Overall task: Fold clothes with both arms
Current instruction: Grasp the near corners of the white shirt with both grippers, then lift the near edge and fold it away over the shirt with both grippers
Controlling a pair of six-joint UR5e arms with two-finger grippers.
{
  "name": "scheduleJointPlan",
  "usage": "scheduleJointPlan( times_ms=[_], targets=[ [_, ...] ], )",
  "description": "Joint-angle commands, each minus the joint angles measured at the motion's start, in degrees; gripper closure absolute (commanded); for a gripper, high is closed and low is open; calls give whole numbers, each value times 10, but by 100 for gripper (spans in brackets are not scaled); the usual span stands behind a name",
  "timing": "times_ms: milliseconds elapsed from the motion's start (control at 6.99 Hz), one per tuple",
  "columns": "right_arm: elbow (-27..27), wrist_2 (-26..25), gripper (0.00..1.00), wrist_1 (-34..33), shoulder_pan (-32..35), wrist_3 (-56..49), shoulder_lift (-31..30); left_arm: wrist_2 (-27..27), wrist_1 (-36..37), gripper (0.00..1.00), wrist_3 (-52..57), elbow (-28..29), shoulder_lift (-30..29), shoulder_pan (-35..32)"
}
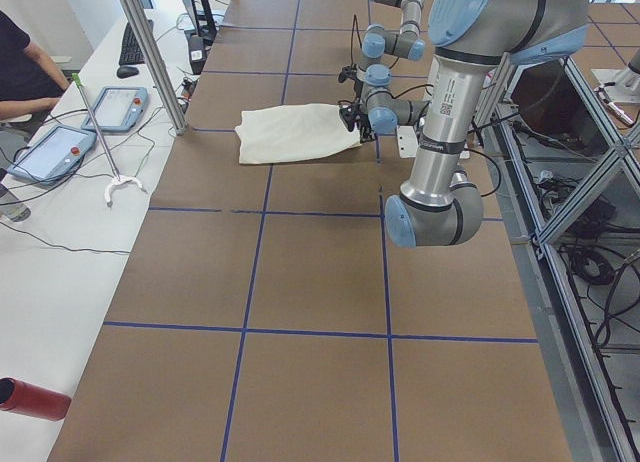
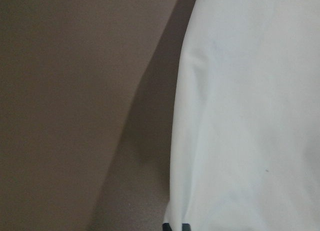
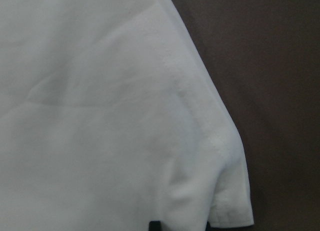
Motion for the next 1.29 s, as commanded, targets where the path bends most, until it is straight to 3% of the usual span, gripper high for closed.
scheduleJointPlan(
  times_ms=[0, 573, 859, 1145],
  targets=[
    [8, 1, 100, 0, 2, -2, 2, 0, 0, 100, 0, 1, 0, 0],
    [27, 7, 100, 7, 10, 2, 12, 0, 1, 100, 17, -12, 6, -1],
    [93, 24, 100, 3, -14, 3, -11, 1, 3, 100, 46, -71, 38, 4],
    [165, 39, 100, 1, -43, 4, -46, 4, 13, 100, 45, -141, 79, 57]
  ],
)
